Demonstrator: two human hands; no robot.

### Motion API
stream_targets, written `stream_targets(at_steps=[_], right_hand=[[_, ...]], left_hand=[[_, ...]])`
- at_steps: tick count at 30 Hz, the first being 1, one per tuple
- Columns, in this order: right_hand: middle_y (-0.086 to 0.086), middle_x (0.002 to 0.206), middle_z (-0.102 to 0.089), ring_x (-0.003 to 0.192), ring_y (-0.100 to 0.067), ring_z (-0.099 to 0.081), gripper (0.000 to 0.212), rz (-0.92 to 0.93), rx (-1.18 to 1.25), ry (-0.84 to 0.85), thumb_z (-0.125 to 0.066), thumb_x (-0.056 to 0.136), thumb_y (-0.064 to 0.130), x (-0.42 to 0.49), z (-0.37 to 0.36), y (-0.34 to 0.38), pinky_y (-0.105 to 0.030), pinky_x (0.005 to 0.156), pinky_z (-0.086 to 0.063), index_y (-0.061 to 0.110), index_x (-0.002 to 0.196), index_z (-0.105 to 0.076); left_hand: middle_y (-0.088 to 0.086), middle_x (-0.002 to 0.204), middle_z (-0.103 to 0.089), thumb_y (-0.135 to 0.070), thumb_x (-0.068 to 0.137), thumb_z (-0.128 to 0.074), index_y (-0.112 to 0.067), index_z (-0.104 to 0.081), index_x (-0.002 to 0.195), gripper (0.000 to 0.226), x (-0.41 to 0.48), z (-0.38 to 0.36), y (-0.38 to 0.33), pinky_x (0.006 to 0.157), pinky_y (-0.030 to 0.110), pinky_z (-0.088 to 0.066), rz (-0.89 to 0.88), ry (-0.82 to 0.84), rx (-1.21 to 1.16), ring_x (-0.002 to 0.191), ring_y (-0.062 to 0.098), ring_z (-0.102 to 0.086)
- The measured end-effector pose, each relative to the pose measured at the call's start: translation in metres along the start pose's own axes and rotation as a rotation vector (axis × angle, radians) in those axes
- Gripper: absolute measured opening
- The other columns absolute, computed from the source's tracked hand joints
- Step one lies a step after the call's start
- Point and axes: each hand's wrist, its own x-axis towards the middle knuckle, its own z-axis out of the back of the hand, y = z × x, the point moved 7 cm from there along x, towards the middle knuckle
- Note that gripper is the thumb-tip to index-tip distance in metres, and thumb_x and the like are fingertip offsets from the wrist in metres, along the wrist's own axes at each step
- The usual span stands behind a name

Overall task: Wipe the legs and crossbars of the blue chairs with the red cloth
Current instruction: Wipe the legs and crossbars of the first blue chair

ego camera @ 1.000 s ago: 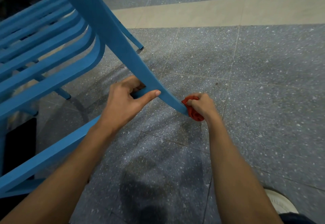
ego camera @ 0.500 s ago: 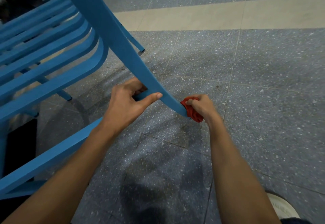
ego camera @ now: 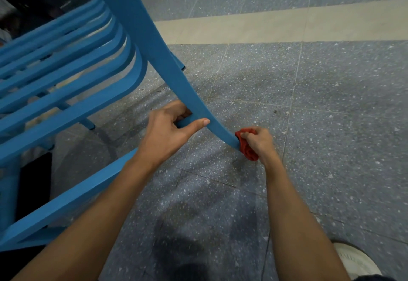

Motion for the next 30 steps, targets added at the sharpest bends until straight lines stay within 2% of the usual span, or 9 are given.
stream_targets(at_steps=[4, 8, 12, 15, 18, 21, 25, 27, 30], right_hand=[[-0.002, 0.081, -0.070, 0.074, -0.019, -0.065, 0.012, 0.170, 0.074, 0.024, -0.062, 0.084, 0.017, -0.023, -0.004, 0.029, -0.025, 0.060, -0.051, 0.024, 0.080, -0.071], [-0.015, 0.077, -0.071, 0.055, -0.028, -0.064, 0.019, 0.196, 0.371, 0.061, -0.059, 0.082, 0.007, -0.049, -0.002, 0.030, -0.032, 0.049, -0.054, 0.017, 0.085, -0.074], [-0.016, 0.073, -0.067, 0.053, -0.027, -0.061, 0.018, 0.106, 0.310, 0.004, -0.059, 0.083, 0.007, -0.039, 0.000, 0.006, -0.032, 0.047, -0.051, 0.018, 0.080, -0.072], [-0.010, 0.078, -0.067, 0.061, -0.021, -0.060, 0.011, 0.024, 0.110, -0.040, -0.062, 0.083, 0.013, -0.021, 0.001, 0.005, -0.031, 0.054, -0.052, 0.016, 0.079, -0.071], [-0.007, 0.081, -0.069, 0.072, -0.020, -0.062, 0.012, 0.092, -0.040, -0.004, -0.062, 0.081, 0.018, -0.017, -0.004, 0.030, -0.028, 0.062, -0.051, 0.015, 0.081, -0.074], [-0.002, 0.084, -0.074, 0.080, -0.018, -0.067, 0.013, 0.212, 0.093, 0.099, -0.065, 0.077, 0.016, -0.036, -0.007, 0.059, -0.033, 0.072, -0.055, 0.020, 0.080, -0.077], [-0.015, 0.083, -0.072, 0.064, -0.025, -0.065, 0.019, 0.188, 0.343, 0.173, -0.061, 0.078, 0.004, -0.053, -0.005, 0.056, -0.044, 0.059, -0.057, 0.008, 0.089, -0.075], [-0.020, 0.084, -0.070, 0.061, -0.028, -0.064, 0.017, 0.131, 0.336, 0.144, -0.060, 0.079, 0.003, -0.046, -0.002, 0.039, -0.047, 0.058, -0.057, 0.006, 0.087, -0.074], [-0.017, 0.082, -0.068, 0.061, -0.025, -0.063, 0.012, 0.035, 0.241, 0.086, -0.063, 0.080, 0.005, -0.030, 0.003, 0.019, -0.041, 0.058, -0.058, 0.012, 0.076, -0.072]], left_hand=[[-0.017, 0.077, -0.062, -0.031, 0.078, -0.077, -0.016, -0.073, 0.100, 0.027, 0.000, 0.000, -0.001, 0.058, 0.008, -0.041, -0.005, 0.007, -0.004, 0.063, -0.004, -0.056], [-0.017, 0.076, -0.062, -0.032, 0.078, -0.077, -0.015, -0.073, 0.099, 0.027, -0.001, -0.002, 0.001, 0.058, 0.008, -0.041, 0.000, 0.008, 0.003, 0.063, -0.004, -0.056], [-0.015, 0.075, -0.061, -0.032, 0.078, -0.076, -0.016, -0.073, 0.099, 0.027, -0.001, -0.001, 0.001, 0.057, 0.007, -0.038, 0.003, 0.010, -0.002, 0.062, -0.004, -0.054], [-0.015, 0.080, -0.064, -0.031, 0.079, -0.076, -0.018, -0.073, 0.099, 0.025, -0.001, -0.001, 0.000, 0.059, 0.006, -0.040, 0.001, 0.012, -0.014, 0.066, -0.004, -0.057], [-0.013, 0.080, -0.065, -0.032, 0.078, -0.077, -0.019, -0.073, 0.099, 0.025, -0.001, -0.001, 0.002, 0.060, 0.008, -0.042, 0.006, 0.011, -0.012, 0.066, -0.002, -0.058], [-0.009, 0.077, -0.065, -0.034, 0.078, -0.077, -0.019, -0.073, 0.098, 0.025, 0.000, -0.001, 0.003, 0.058, 0.012, -0.042, 0.004, 0.008, 0.003, 0.064, 0.001, -0.056], [-0.009, 0.077, -0.064, -0.032, 0.078, -0.077, -0.019, -0.073, 0.098, 0.024, -0.001, -0.001, 0.005, 0.058, 0.012, -0.042, 0.022, 0.017, -0.029, 0.064, 0.000, -0.056], [-0.007, 0.079, -0.065, -0.033, 0.078, -0.077, -0.017, -0.074, 0.099, 0.027, -0.001, -0.002, 0.005, 0.059, 0.013, -0.043, 0.022, 0.020, -0.039, 0.065, 0.000, -0.056], [-0.006, 0.080, -0.066, -0.033, 0.078, -0.077, -0.019, -0.073, 0.100, 0.026, -0.001, -0.002, 0.005, 0.059, 0.020, -0.047, 0.023, 0.023, -0.048, 0.066, 0.005, -0.058]])
